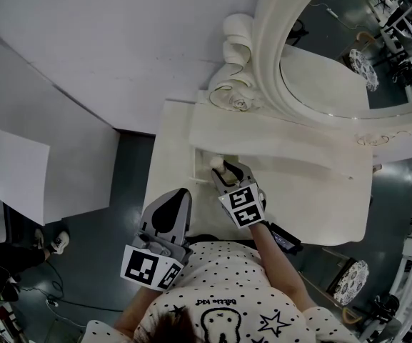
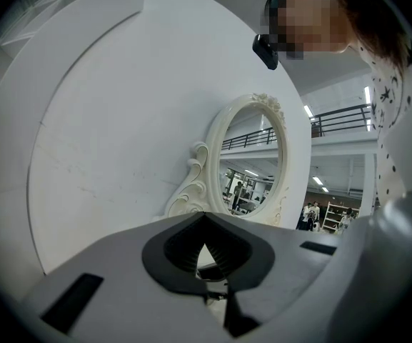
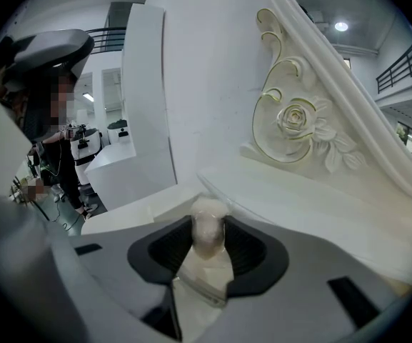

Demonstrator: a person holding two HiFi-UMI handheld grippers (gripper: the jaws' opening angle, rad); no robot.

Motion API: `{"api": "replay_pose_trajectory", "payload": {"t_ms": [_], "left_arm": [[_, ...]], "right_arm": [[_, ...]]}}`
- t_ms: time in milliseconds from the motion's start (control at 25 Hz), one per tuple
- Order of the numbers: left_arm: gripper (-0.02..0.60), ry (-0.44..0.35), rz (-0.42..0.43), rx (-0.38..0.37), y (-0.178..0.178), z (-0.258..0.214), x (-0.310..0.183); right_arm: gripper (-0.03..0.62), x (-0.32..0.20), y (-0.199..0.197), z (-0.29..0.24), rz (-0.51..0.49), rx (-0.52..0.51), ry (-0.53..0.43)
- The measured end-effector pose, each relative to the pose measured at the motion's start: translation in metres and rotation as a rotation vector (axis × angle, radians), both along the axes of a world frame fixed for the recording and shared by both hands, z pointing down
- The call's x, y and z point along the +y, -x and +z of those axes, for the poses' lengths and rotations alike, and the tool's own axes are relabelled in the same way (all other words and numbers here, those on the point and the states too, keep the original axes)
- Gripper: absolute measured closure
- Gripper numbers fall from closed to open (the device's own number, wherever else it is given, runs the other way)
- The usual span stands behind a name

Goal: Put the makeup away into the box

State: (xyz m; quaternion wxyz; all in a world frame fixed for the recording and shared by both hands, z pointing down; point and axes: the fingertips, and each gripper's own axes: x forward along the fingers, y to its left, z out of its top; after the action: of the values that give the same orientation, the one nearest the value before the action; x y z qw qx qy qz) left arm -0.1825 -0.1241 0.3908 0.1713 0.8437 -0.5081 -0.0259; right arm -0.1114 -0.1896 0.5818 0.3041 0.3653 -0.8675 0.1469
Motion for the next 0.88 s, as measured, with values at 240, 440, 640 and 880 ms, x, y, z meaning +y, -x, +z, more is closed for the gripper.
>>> {"api": "replay_pose_trajectory", "payload": {"t_ms": [240,440,640,880], "left_arm": [[0.586,-0.002,-0.001,-0.002,0.0008,-0.0009,0.0007],[0.586,-0.004,0.001,0.000,0.0003,-0.0009,0.0013],[0.586,-0.005,-0.001,0.000,0.0006,-0.0014,0.0015],[0.586,-0.007,0.000,0.001,0.0006,-0.0019,0.0027]], "right_arm": [[0.445,0.0035,0.0026,0.0005,-0.021,0.008,0.007],[0.434,0.0063,0.0044,0.0019,-0.033,0.020,0.006],[0.416,0.0083,0.0063,0.0010,-0.041,0.022,0.003],[0.414,0.0080,0.0070,-0.0009,-0.038,0.020,-0.005]]}}
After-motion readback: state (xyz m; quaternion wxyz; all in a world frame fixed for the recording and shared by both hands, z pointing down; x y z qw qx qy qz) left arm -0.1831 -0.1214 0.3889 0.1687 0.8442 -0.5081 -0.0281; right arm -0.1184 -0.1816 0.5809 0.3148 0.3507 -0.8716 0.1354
